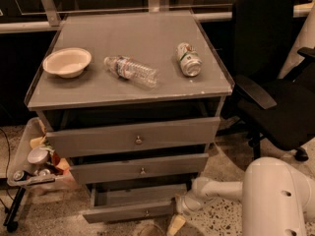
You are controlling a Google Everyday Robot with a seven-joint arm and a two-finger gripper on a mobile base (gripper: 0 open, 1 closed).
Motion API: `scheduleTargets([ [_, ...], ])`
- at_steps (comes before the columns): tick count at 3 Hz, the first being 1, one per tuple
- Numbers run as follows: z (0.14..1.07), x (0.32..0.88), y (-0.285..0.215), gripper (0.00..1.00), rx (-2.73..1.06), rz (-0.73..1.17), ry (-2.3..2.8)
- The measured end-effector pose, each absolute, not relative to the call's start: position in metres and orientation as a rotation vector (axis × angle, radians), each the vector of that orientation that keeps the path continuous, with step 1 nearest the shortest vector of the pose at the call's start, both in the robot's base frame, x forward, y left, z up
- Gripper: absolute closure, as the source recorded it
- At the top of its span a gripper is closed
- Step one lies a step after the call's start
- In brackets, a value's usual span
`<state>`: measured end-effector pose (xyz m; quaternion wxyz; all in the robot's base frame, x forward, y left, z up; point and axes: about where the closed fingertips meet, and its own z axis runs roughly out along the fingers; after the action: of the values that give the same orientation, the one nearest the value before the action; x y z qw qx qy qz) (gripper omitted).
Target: Open bottom drawer
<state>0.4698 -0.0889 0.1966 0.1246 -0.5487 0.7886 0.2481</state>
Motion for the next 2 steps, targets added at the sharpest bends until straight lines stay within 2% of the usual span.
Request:
scheduleTargets([
  [2,0.223,0.468,-0.101,0.0,-1.456,0.623,2.338],
])
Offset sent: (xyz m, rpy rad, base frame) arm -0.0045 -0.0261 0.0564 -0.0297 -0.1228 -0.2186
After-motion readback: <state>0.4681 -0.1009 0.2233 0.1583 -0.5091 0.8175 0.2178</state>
